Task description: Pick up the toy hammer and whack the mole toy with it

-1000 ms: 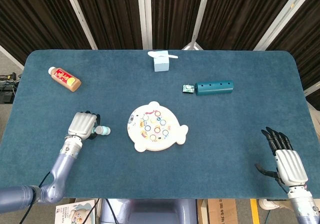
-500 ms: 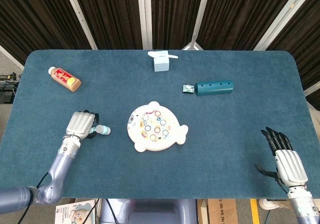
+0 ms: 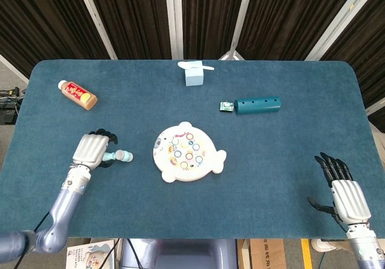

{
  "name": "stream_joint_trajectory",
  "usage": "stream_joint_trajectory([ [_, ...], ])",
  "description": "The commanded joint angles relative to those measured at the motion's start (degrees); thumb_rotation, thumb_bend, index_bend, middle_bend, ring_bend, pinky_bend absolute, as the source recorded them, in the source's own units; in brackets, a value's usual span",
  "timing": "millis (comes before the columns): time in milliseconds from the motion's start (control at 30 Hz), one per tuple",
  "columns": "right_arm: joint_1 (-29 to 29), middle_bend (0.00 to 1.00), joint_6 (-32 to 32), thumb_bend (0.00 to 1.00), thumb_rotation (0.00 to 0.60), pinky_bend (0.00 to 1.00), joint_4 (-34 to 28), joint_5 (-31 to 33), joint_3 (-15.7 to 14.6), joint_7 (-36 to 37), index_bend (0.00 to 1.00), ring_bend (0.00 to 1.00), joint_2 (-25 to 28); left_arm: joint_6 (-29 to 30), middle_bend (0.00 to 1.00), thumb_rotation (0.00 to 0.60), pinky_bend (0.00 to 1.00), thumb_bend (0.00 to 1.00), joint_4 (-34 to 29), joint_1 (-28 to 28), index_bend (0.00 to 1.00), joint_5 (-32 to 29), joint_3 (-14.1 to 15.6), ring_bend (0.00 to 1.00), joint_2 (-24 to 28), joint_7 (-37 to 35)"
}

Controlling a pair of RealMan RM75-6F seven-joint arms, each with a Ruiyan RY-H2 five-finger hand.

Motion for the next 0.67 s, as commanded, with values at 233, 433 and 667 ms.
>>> stream_joint_trajectory([
  [233,-0.1,0.00,0.1,0.21,0.600,0.00,0.1,0.0,-0.1,-1.1,0.00,0.00,-0.1,11.8,0.01,0.600,0.01,0.06,-6.2,10.5,0.02,19.0,6.4,0.00,7.2,-9.6],
  [433,-0.2,0.00,0.1,0.21,0.600,0.00,-0.3,0.2,-0.1,-2.8,0.00,0.00,0.0,21.7,0.00,0.600,0.00,0.05,-4.4,18.6,0.00,28.5,11.7,0.00,9.0,-12.3],
  [667,-0.4,0.00,1.3,0.21,0.600,0.00,0.1,-0.3,0.0,-5.5,0.00,0.00,-0.5,30.6,0.00,0.600,0.00,0.04,3.6,27.5,0.00,35.2,16.3,0.00,8.9,-17.7],
])
